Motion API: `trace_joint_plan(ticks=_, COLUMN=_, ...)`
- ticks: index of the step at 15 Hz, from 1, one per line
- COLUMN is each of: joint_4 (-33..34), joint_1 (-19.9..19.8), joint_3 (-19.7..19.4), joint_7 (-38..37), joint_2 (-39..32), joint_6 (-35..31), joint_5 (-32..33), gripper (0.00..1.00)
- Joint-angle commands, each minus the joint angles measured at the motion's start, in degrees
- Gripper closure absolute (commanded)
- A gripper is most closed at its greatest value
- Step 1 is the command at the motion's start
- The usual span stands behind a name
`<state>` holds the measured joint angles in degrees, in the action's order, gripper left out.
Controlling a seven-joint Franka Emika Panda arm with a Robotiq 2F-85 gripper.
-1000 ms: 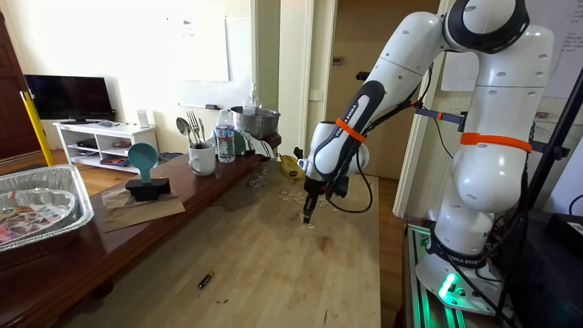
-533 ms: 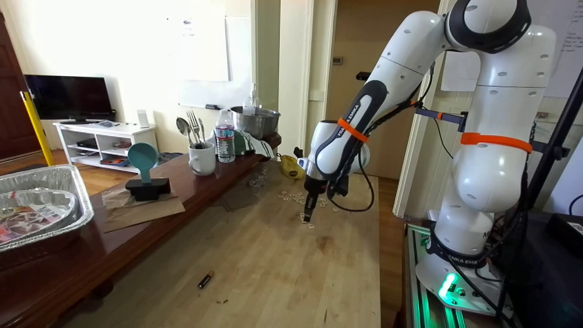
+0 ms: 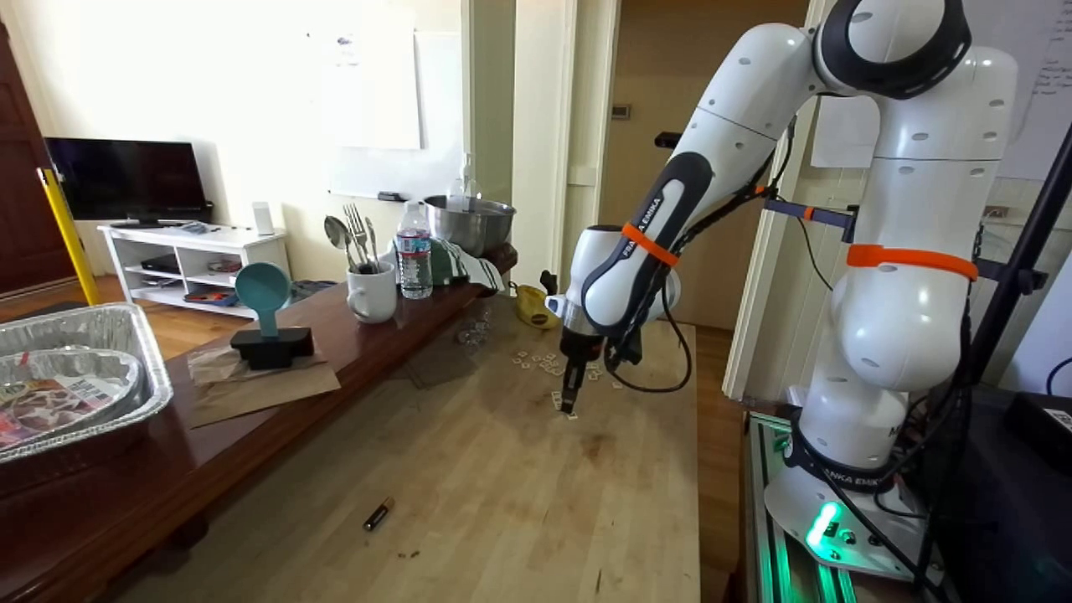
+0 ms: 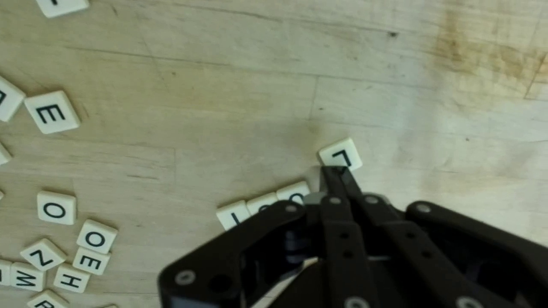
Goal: Align the blocks on the table
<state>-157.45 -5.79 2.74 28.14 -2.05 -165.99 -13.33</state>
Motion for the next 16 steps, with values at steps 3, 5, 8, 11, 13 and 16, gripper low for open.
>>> trace_joint_plan(ticks=3, joint_4=0.05, joint_1=1.36, joint_3=-1.33, joint_7=-1.48, joint_2=0.28, joint_6=2.29, joint_5=4.7, gripper=1.0)
trace_joint_plan(ticks=5, joint_4=0.04, joint_1=1.49, joint_3=-1.53, joint_7=-2.08, joint_2=-0.1, joint_6=2.78, joint_5=6.67, gripper=1.0)
trace_joint_plan(ticks=8, joint_4=0.05, joint_1=1.71, joint_3=-1.49, joint_7=-2.34, joint_2=-0.48, joint_6=3.12, joint_5=7.95, gripper=1.0)
trace_joint_plan(ticks=11, joint_4=0.05, joint_1=1.61, joint_3=-1.64, joint_7=-2.72, joint_2=-1.25, joint_6=1.59, joint_5=8.35, gripper=1.0)
trace_joint_plan(ticks=13, joint_4=0.06, joint_1=1.6, joint_3=-1.51, joint_7=-2.36, joint_2=-1.54, joint_6=0.47, joint_5=7.35, gripper=1.0)
trace_joint_plan(ticks=16, joint_4=0.06, joint_1=1.53, joint_3=-1.24, joint_7=-1.54, joint_2=-1.75, joint_6=-0.91, joint_5=5.67, gripper=1.0)
